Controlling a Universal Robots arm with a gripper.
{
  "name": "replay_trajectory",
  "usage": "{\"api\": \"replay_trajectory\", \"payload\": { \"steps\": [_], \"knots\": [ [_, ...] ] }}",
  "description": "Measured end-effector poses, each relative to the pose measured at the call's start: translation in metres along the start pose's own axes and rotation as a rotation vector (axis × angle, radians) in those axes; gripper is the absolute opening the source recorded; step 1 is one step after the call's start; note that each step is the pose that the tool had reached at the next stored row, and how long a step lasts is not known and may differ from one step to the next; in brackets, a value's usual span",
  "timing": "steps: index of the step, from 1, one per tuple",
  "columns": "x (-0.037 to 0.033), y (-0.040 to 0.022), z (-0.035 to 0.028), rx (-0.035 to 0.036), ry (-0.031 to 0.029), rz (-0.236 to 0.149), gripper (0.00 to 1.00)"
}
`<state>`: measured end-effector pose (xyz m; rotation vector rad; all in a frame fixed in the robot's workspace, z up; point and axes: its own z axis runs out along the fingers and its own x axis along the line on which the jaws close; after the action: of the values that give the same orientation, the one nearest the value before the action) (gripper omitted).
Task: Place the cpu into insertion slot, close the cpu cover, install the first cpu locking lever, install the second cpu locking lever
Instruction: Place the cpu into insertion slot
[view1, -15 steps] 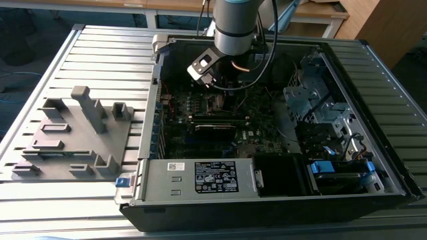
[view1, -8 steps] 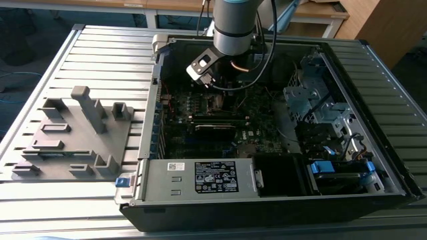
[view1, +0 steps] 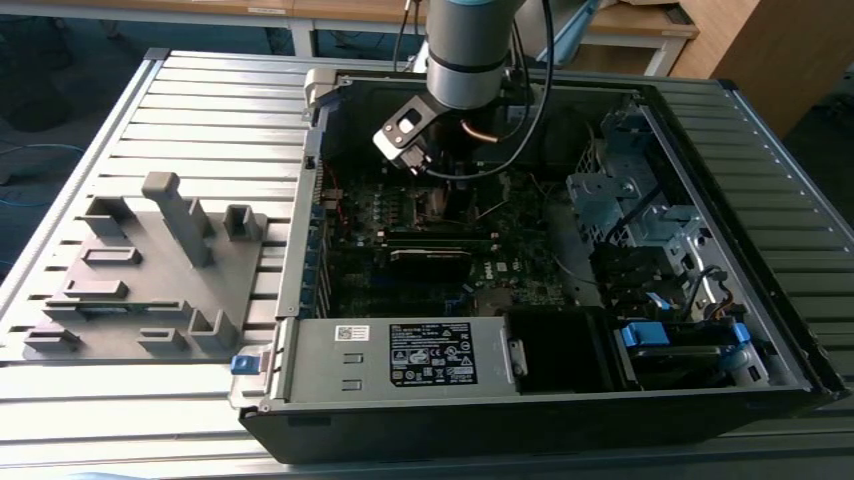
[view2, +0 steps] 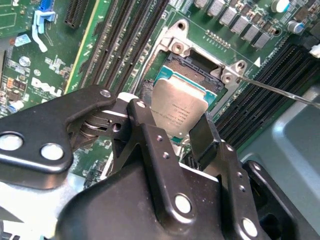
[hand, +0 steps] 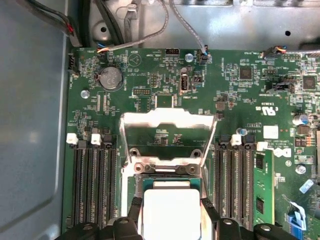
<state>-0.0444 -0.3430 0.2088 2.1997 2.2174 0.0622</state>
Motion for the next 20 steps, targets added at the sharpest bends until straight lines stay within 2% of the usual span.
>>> {"api": "replay_trajectory", "payload": {
  "steps": [11,20],
  "knots": [
    [0.0025,-0.0043,0.0024,0.0001,0.0004,-0.010,0.54],
    [0.0025,-0.0047,0.0057,0.0003,0.0004,-0.011,0.54]
  ]
}}
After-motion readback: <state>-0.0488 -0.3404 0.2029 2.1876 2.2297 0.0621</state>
